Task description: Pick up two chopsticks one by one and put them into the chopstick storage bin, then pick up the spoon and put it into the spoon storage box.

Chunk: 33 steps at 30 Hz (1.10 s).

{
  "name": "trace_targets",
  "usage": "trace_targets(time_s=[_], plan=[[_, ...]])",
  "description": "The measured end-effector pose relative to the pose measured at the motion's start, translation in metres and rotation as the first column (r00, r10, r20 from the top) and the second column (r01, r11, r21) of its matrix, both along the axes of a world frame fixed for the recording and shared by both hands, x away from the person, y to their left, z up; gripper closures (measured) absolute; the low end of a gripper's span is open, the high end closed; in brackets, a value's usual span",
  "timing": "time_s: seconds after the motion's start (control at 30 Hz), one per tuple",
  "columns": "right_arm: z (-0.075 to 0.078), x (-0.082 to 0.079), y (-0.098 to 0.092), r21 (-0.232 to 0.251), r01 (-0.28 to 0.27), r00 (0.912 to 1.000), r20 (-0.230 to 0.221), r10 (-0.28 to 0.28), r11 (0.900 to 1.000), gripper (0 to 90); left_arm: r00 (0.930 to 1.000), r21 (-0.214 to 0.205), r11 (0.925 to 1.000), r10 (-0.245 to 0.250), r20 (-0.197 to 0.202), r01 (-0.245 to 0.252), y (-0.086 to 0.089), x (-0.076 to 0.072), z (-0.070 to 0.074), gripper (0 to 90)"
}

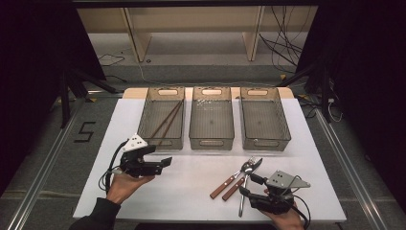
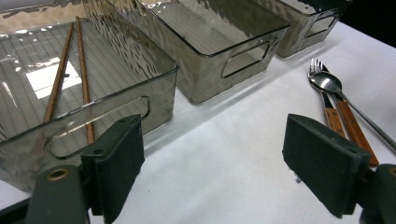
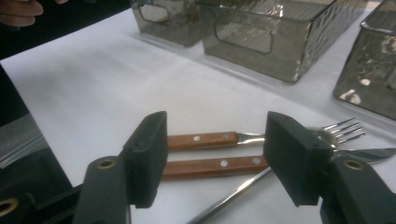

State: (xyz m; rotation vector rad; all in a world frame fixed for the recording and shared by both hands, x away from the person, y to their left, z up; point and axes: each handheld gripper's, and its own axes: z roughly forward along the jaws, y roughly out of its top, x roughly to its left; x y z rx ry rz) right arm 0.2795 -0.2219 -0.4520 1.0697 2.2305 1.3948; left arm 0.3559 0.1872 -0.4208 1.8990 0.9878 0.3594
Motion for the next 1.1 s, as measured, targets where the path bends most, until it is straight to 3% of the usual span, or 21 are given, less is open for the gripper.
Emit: trace_targets(time_s=[0.33,1.1], plan=[[-0.004,0.001,0.008,-0.041,-0.037,0.9985,-0.042,0.035,0.9985,50.9,0.9992,-0.030,0.9996,0.005,0.038,-0.004,0.005,-0.015,-0.010,20.0],[-0.011,0.001,0.012,-0.095,-0.087,0.9919,-0.101,0.077,0.9916,69.4,0.9997,-0.032,0.9995,-0.004,0.024,0.004,0.011,-0.030,-0.020,19.8]])
